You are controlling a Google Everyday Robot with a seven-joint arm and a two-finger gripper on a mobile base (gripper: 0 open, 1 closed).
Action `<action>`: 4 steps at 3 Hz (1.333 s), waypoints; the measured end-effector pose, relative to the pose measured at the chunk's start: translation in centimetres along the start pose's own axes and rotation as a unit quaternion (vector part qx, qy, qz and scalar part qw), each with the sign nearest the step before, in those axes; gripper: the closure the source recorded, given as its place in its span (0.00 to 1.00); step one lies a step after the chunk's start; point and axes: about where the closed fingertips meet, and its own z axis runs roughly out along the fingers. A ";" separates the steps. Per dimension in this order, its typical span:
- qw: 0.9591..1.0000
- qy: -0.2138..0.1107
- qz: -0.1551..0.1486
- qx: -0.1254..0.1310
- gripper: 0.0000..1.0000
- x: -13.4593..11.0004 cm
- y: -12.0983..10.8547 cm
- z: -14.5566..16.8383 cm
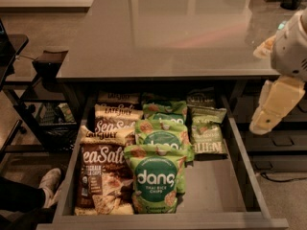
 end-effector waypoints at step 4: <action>0.993 -0.097 0.073 -0.009 0.00 0.7 1.2 12.7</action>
Offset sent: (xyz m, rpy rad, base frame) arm 0.0037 0.0053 -0.0389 0.0734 0.0130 -0.0057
